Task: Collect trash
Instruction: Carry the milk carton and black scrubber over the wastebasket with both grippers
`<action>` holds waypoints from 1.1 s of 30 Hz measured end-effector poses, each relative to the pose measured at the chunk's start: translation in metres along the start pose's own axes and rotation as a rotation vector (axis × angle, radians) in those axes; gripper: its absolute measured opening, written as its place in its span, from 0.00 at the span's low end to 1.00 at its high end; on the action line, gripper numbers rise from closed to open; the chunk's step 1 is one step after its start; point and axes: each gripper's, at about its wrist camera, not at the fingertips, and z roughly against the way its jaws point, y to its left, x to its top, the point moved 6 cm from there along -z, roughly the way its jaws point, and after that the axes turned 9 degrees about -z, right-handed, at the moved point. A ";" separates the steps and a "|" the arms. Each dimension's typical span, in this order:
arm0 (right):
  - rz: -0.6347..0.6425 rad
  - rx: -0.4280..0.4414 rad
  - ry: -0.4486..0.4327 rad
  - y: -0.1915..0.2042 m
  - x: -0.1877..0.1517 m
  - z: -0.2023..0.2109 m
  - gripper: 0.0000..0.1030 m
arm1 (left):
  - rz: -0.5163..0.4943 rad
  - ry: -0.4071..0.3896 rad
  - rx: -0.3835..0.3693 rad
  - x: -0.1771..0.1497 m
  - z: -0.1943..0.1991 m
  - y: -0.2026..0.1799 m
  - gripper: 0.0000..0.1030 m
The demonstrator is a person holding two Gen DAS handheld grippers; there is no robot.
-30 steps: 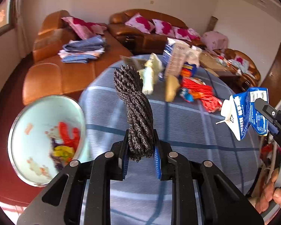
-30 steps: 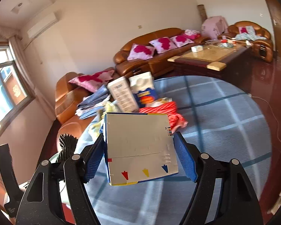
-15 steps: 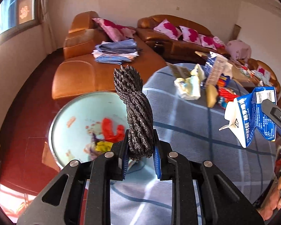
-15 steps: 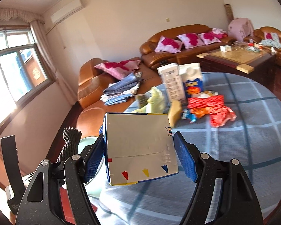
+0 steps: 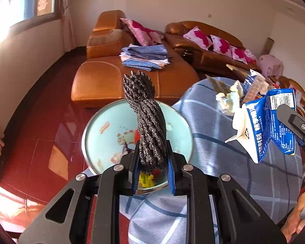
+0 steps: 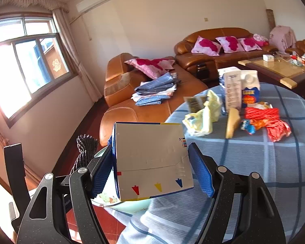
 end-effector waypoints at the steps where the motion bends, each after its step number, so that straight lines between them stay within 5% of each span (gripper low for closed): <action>1: 0.006 0.004 0.004 0.005 -0.001 -0.003 0.70 | 0.007 0.001 0.005 -0.001 0.001 0.005 0.21; 17: 0.058 0.032 0.103 0.052 -0.024 -0.064 0.70 | 0.057 0.054 0.016 -0.017 -0.015 0.032 0.21; 33: 0.060 0.018 0.220 0.047 -0.044 -0.117 0.71 | 0.058 0.121 0.022 -0.024 -0.043 0.039 0.21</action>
